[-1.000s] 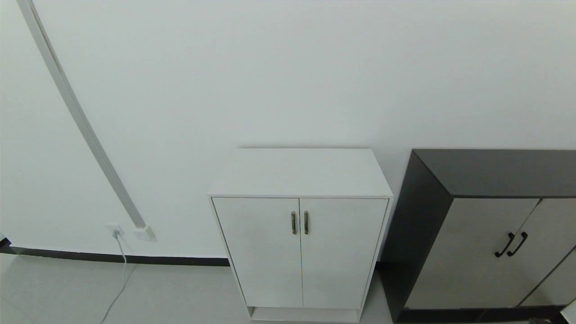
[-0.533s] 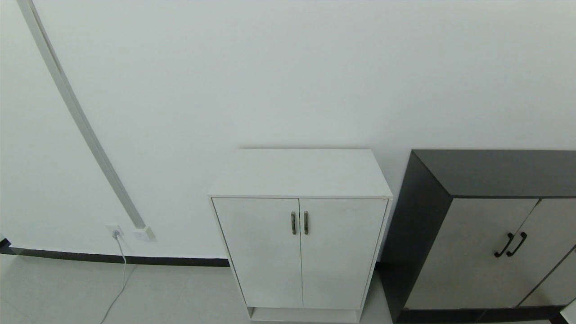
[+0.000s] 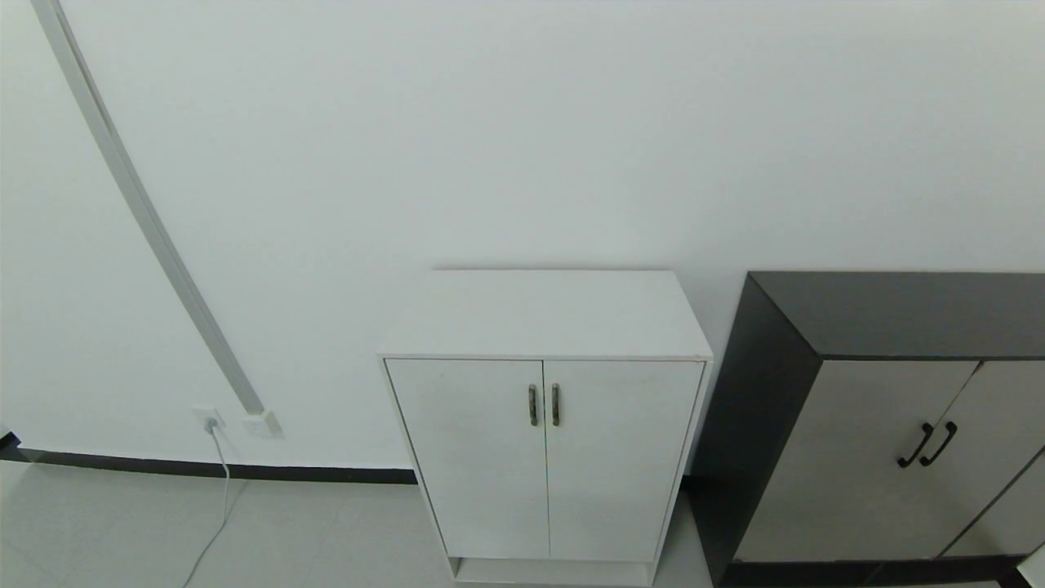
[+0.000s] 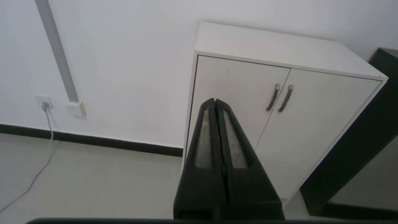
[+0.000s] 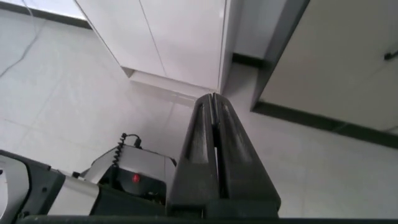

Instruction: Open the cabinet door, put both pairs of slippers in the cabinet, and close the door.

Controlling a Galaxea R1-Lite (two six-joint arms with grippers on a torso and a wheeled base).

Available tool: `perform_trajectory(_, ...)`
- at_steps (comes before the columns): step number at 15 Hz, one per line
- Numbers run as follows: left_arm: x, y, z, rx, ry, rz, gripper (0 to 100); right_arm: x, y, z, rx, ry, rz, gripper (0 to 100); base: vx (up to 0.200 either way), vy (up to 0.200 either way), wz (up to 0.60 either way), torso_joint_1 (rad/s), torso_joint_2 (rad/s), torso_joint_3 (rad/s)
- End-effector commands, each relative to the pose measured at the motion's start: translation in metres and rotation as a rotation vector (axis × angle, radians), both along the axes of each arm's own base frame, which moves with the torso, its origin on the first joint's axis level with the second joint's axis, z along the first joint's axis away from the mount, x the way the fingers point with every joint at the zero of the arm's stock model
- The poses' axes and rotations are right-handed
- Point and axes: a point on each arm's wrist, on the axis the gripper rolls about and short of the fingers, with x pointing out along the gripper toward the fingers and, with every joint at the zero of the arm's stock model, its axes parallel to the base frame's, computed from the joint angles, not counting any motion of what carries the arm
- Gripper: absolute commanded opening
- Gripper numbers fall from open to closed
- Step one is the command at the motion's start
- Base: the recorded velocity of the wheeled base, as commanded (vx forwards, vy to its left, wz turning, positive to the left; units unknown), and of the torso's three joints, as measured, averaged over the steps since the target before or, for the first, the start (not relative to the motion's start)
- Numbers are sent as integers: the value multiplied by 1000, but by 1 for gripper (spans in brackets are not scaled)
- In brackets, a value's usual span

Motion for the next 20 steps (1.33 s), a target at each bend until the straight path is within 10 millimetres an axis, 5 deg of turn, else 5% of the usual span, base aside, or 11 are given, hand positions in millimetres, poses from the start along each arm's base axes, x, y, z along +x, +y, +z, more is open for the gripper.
perform_trajectory(1,0,0,0,0,2,-1,0,-1,0,0,4,-17,-4,0,0,0,0,0,0,0)
perform_trajectory(8,0,0,0,0,0,1,0,-12,-4,1,30,-157,-198,0,0,0,0,0,0,0)
perform_trajectory(20,0,0,0,0,0,1,0,-28,-4,-1,58,-357,-249,0,0,0,0,0,0,0)
